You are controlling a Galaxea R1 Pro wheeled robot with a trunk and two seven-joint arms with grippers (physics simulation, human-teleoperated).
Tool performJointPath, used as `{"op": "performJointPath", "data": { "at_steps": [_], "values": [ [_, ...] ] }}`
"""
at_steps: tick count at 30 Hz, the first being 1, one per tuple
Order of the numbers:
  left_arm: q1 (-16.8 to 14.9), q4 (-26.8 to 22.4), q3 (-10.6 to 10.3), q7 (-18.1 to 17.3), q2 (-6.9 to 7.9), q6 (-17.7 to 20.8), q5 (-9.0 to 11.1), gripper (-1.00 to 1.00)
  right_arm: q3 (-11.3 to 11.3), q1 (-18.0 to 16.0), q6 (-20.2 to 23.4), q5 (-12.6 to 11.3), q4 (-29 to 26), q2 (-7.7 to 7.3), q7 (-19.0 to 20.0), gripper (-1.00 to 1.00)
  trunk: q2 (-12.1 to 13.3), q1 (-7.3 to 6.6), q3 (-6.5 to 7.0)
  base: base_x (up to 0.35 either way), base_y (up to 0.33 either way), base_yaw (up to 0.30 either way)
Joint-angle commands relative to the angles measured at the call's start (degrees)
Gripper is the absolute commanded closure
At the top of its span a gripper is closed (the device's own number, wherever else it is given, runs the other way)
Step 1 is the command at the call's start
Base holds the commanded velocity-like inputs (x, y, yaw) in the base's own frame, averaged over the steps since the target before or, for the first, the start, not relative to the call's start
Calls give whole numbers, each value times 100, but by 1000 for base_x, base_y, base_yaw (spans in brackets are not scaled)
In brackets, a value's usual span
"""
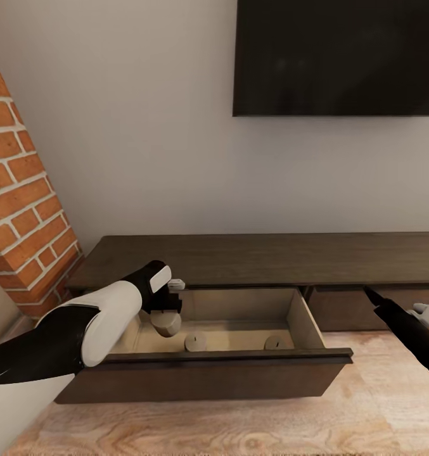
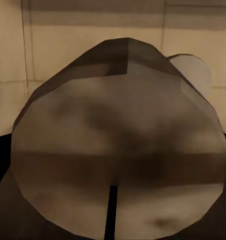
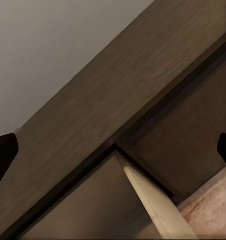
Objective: Place each of the two pumpkins and all three candles from the living room inside a cabinet in the living room (use any cabinet), then make sure every cabinet is closed, and position the cauldron so it is next to a table in the living room.
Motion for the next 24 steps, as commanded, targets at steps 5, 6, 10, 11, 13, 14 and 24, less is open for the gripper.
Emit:
{"op": "performJointPath", "data": {
  "at_steps": [5, 6, 10, 11, 13, 14, 24],
  "values": [
    [-4, -9, -13, 59, -2, 18, 63, 100, 1, -3, 25, -63, -9, -1, -51, -100, -10, 11, -117, 0, 0, 0],
    [-3, -9, -9, 61, 3, 21, 65, 100, 1, -3, 25, -63, -9, -1, -51, -100, -11, 14, -139, 0, 0, 0],
    [-2, -9, -7, 69, 6, 28, 67, 100, 1, -3, 25, -62, -9, -1, -51, -100, -16, 24, -227, 0, 0, 0],
    [-2, -9, -7, 70, 7, 29, 67, 100, 1, -3, 25, -62, -9, -1, -51, -100, -18, 27, -250, 0, 0, 0],
    [-2, -9, -7, 71, 7, 29, 67, 100, 0, -3, 25, -62, -9, -1, -51, -100, -20, 32, -294, 0, 0, 0],
    [-2, -9, -10, 71, 7, 30, 67, 100, -1, -3, 25, -61, -9, -1, -51, -100, -22, 34, -316, 0, 0, 0],
    [-2, -9, -8, 63, 22, 30, 70, 100, -1, -3, 25, -61, -9, -1, -51, -100, -27, 45, -405, 0, 0, 0]
  ]
}}
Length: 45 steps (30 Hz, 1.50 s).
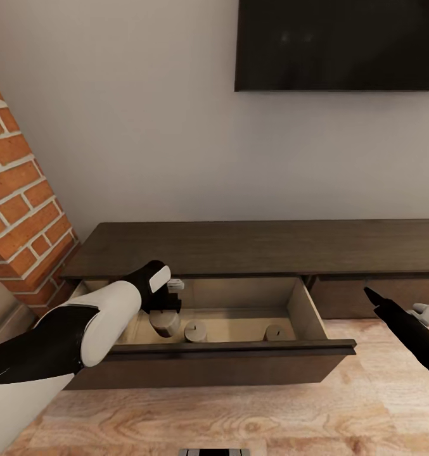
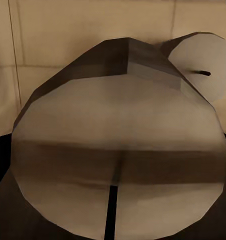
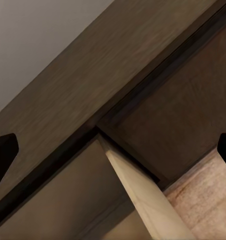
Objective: Place each of the two pumpkins and all three candles from the living room inside a cabinet in the living room (use any cabinet), then make sure every cabinet is closed, and position the cauldron so it is next to a table in the living room.
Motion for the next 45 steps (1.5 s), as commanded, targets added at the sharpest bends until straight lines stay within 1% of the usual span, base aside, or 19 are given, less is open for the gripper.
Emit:
{"op": "performJointPath", "data": {
  "at_steps": [1, 11, 23, 29, 36, 45],
  "values": [
    [-2, -9, -7, 52, 6, 18, 65, 100, -1, -3, 25, -58, -9, -1, -51, -100, -2, -1, -5, 0, 0, 0],
    [-1, -9, -6, 57, 75, 27, 63, 100, -1, -3, 25, -58, -9, -1, -51, -100, -2, -1, -5, 0, 54, 0],
    [-2, -9, -7, 51, 86, 27, 65, 100, -1, -3, 25, -55, -9, -1, -51, -100, -2, -1, -5, 45, 61, 0],
    [-1, -9, -10, 51, 153, 41, 59, 100, -1, -3, 25, -54, -9, 2, -51, -100, -2, -1, -5, 4, 4, 0],
    [-1, -9, -15, 51, 155, 24, 59, 100, -1, -3, 25, -57, -9, -1, -51, -100, -2, -1, -5, 0, 0, 0],
    [-1, -9, -15, 60, 151, 18, 59, 100, -1, -3, 25, -56, -9, -1, -51, -100, -14, 22, -204, 0, 0, 0]
  ]
}}
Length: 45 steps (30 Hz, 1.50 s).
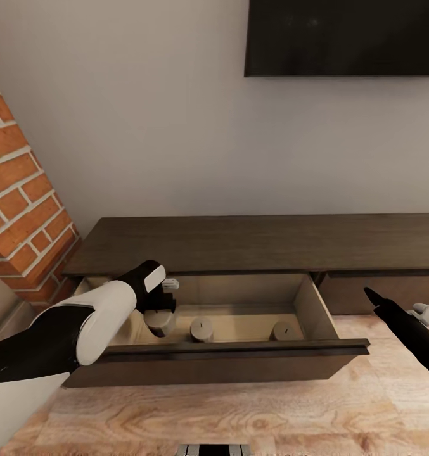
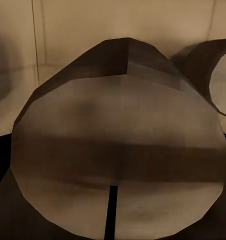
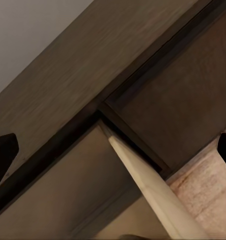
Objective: Place each of the two pumpkins and all three candles from the living room inside a cabinet in the living room (use any cabinet), then make sure every cabinet is closed, and position the cauldron so it is next to a table in the living room.
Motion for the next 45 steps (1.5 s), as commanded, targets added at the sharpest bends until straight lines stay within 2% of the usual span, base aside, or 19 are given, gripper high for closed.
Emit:
{"op": "performJointPath", "data": {
  "at_steps": [1, 7, 16, 17, 29, 36, 41, 45],
  "values": [
    [-2, -9, -13, 53, -1, 18, 58, 100, -1, -3, 25, -60, -9, -1, -51, -100, -4, 1, -27, 0, 0, 0],
    [-2, -9, -13, 53, -9, 18, 52, 100, -1, -3, 25, -59, -10, -1, -46, -100, -12, 16, -160, 0, 0, 0],
    [-2, -9, -13, 45, -10, 9, 42, 100, -1, -3, 25, -59, -13, -1, -45, -100, -12, 16, -160, 0, 0, 0],
    [-2, -9, -13, 48, -8, 9, 42, -100, -1, -3, 25, -59, -12, -1, -44, -100, -12, 16, -160, 0, 0, 0],
    [-2, -17, -22, 45, 14, 5, 34, -100, -1, -3, 25, -59, -9, -19, -42, -100, -12, 16, -160, 0, 0, 0],
    [-1, -111, -30, 36, 21, -3, 40, -100, -1, -3, 25, -59, -9, -19, -42, -100, -3, -2, -5, 0, 0, 0],
    [-2, -287, -24, 10, 86, -15, 46, -100, -1, -3, 25, -59, -9, -19, -44, -100, 4, -15, 105, 0, 0, 0],
    [-2, -413, -13, -14, 138, -247, 64, -100, 1, -3, 25, -59, -9, -12, -48, -100, 9, -25, 194, 0, 0, 0]
  ]
}}
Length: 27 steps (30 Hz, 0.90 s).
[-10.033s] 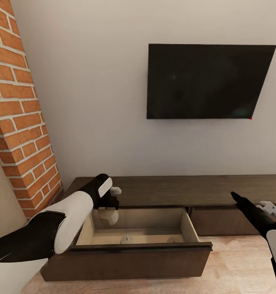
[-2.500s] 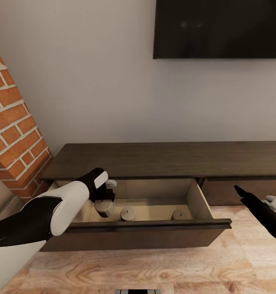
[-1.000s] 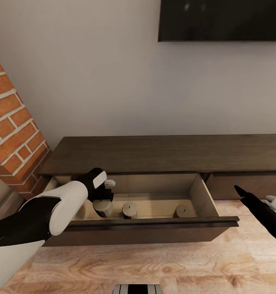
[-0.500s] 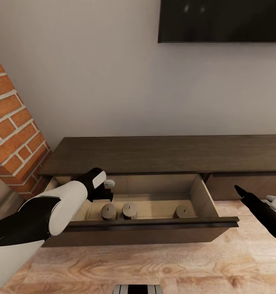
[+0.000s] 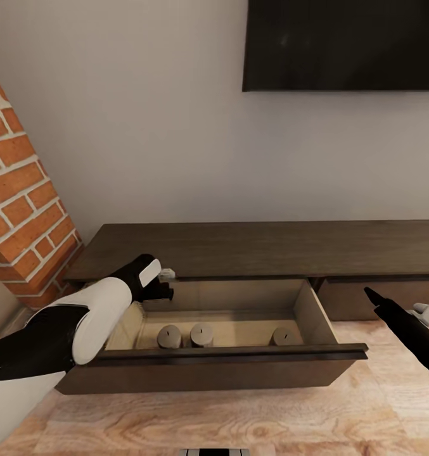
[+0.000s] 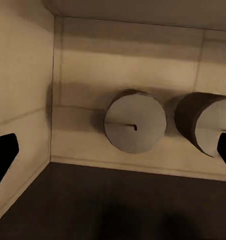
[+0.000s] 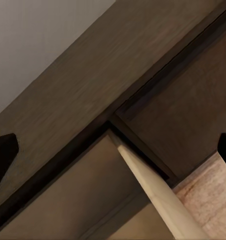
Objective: Place each of the two pumpkins and all three candles from the living room inside a cabinet in the living room (use any cabinet), then make sure every cabinet is closed, and position the cauldron so it is next to a table in the living room.
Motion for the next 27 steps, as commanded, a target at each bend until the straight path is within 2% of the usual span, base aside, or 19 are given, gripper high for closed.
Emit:
{"op": "performJointPath", "data": {
  "at_steps": [1, 12, 15, 17, 27],
  "values": [
    [0, -22, -4, 42, 0, -106, 71, -100, -1, -3, 21, -59, -9, 0, -52, -100, 0, -3, 18, 0, 0, 0],
    [0, -32, 17, 15, -50, -364, 84, -100, 5, -3, 9, -19, -9, 5, -54, -100, 15, -32, 261, 0, 0, 0],
    [2, -12, 14, 11, -60, -709, 82, -100, 3, -3, 5, -17, -9, 6, -54, -100, 19, -39, 328, 0, 0, 0],
    [1, -5, 12, 8, -65, -795, 82, -100, 4, -3, 3, -17, -9, 8, -54, -100, 21, -44, 372, 0, 0, 0],
    [7, 8, 17, 9, -351, -969, 75, -100, 5, -3, -34, -8, -1, 10, -62, -100, 35, -70, 594, 0, 0, 0]
  ]
}}
